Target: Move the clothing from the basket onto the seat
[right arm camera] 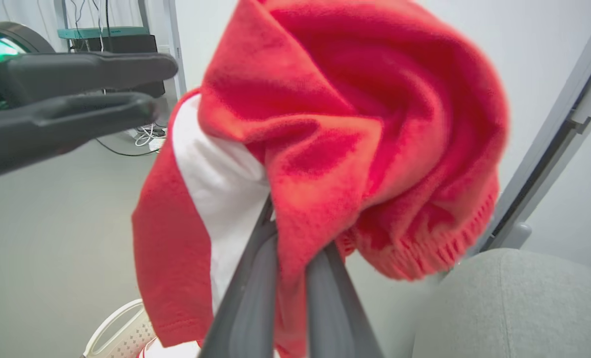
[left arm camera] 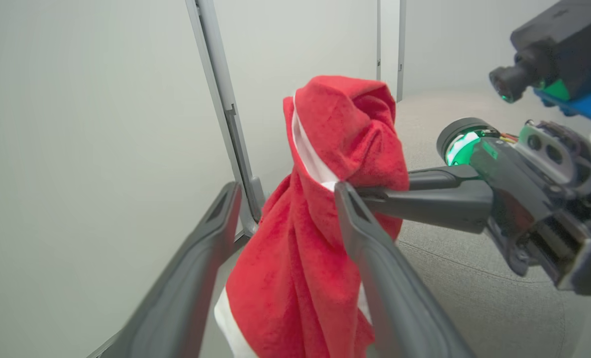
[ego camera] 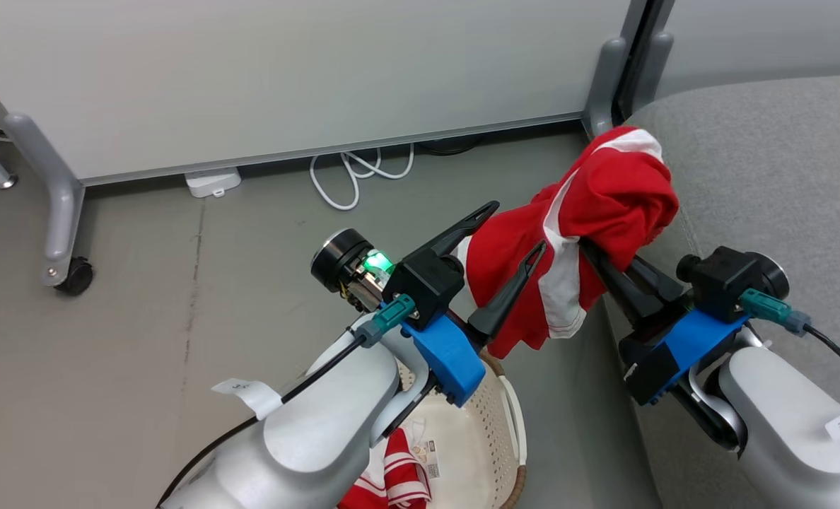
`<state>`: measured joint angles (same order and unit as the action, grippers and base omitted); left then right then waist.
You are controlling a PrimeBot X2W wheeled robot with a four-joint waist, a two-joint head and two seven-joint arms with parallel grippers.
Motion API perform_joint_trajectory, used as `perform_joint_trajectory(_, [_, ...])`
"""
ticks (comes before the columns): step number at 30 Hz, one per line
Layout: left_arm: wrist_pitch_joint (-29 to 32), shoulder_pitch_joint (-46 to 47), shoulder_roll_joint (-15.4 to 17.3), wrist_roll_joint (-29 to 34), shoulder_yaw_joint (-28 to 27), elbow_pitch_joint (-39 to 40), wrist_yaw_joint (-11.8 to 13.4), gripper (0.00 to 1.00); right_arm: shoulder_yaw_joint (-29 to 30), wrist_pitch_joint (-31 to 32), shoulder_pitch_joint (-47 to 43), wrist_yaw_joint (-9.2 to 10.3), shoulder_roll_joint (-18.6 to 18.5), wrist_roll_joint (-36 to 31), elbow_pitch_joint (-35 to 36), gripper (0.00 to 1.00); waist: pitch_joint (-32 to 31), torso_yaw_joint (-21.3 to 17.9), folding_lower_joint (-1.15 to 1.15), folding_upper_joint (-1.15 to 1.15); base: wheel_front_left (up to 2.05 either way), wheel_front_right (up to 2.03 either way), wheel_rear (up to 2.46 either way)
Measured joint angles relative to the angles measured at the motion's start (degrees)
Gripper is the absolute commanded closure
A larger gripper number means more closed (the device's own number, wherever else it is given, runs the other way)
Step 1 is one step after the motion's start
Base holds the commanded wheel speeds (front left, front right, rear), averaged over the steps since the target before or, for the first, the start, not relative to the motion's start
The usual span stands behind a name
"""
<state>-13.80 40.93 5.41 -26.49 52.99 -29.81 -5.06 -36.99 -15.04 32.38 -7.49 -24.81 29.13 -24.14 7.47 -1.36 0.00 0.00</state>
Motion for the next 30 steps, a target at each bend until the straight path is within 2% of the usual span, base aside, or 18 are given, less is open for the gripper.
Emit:
perform_joint_trajectory(15, [-0.66, -0.72, 0.56, 0.37, 1.25, 0.38, 0.46, 0.00, 14.28, 0.00, -7.58, 0.00, 2.54, -4.32, 3.31, 1.00, 2.23, -8.77, 0.00, 0.00, 0.00, 0.00, 0.00])
perform_joint_trajectory(30, [-0.93, -0.54, -0.23, 0.73, 3.07, -0.41, 0.01, 0.00, 24.57, 0.00, -14.96, 0.00, 5.95, -7.00, 6.87, 1.00, 3.32, -18.33, 0.00, 0.00, 0.00, 0.00, 0.00])
